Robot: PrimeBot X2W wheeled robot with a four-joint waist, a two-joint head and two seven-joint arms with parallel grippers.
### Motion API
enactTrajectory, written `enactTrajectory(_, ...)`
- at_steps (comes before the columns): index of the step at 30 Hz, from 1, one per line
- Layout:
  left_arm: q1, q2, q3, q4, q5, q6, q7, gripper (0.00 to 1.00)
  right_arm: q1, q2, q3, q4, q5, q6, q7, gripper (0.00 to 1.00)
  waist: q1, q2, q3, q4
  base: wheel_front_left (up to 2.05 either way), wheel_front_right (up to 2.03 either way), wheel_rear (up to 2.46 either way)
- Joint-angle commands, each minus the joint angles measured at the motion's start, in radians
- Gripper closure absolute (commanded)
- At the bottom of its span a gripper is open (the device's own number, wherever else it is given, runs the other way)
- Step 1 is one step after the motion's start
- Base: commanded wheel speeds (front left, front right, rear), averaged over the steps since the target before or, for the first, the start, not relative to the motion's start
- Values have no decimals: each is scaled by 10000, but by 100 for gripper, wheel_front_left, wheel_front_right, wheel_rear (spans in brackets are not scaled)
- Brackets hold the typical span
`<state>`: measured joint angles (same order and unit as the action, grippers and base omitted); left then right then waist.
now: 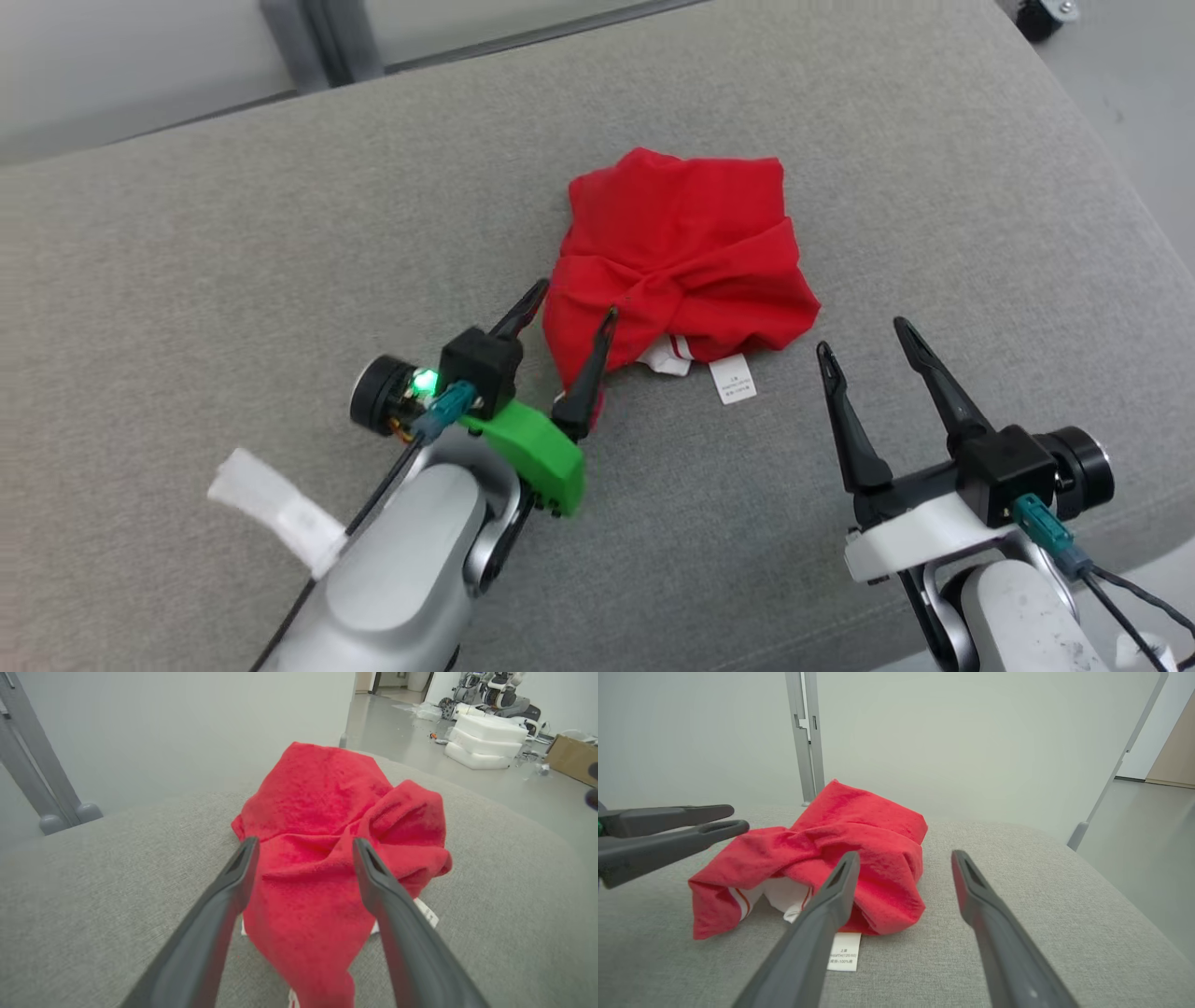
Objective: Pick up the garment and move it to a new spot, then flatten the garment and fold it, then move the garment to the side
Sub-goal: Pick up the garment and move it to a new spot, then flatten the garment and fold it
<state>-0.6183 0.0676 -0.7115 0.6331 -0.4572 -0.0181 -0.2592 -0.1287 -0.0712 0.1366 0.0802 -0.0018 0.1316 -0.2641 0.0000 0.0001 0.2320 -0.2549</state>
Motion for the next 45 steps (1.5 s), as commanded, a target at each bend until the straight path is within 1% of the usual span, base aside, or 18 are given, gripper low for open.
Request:
enactTrajectory(1, 591, 250, 295, -484, -67, 249, -59, 0, 210, -33, -27, 44, 44, -17, -5, 0, 0, -1, -1041, 1029, 0, 0, 0)
enactTrajectory(4, 2048, 523, 1249, -1849, -103, 735, -57, 0, 461, -27, -43, 97, 89, -17, -5, 0, 0, -1, -1476, 1450, 0, 0, 0)
enactTrajectory(6, 2935, 679, 1916, -2686, 107, 996, -59, 0, 569, -16, -24, 125, 92, -17, -5, 0, 0, -1, -1718, 1680, 0, 0, 0)
enactTrajectory(8, 3783, 695, 2658, -3462, 290, 1160, -60, 0, 668, -8, -39, 146, 112, -17, -5, 0, 0, -1, -1908, 1862, 0, 0, 0)
enactTrajectory(10, 4545, 653, 3330, -4164, 663, 1216, -51, 0, 723, -4, -18, 133, 106, -17, -5, 0, 0, -1, -2037, 2014, 0, 0, 0)
enactTrajectory(13, 5484, 466, 4186, -4938, 1226, 1159, -50, 0, 902, -39, -29, 141, 86, -17, -5, 0, 0, -1, -2259, 2172, 0, 0, 0)
enactTrajectory(17, 6497, 208, 4922, -5650, 2071, 900, -51, 0, 1114, -42, -36, 178, 66, -17, -5, 0, 0, -1, -2560, 2211, 0, 0, 0)
enactTrajectory(20, 7206, -11, 5460, -6059, 2408, 781, -51, 0, 1381, -21, 99, 132, 38, -17, -5, 0, 0, -1, -2740, 2170, 0, 0, 0)
enactTrajectory(21, 7399, -65, 5567, -6174, 2522, 700, -51, 0, 1480, -17, 117, 152, 66, -17, -5, 0, 0, -1, -2800, 2165, 0, 0, 0)
enactTrajectory(26, 7987, -153, 6016, -6147, 2611, 716, -52, 0, 1788, 40, 74, 293, 110, -17, -5, 0, 0, -1, -2959, 2176, 0, 0, 0)
enactTrajectory(31, 8058, -166, 5859, -6049, 2371, 711, -52, 0, 1866, 70, 88, 451, 92, -17, -5, 0, 0, -1, -3050, 2197, 0, 0, 0)
enactTrajectory(45, 8090, -168, 5765, -5994, 2402, 812, -52, 0, 1923, 95, 145, 575, 73, -17, -5, 0, 0, -1, -3169, 2027, 0, 0, 0)
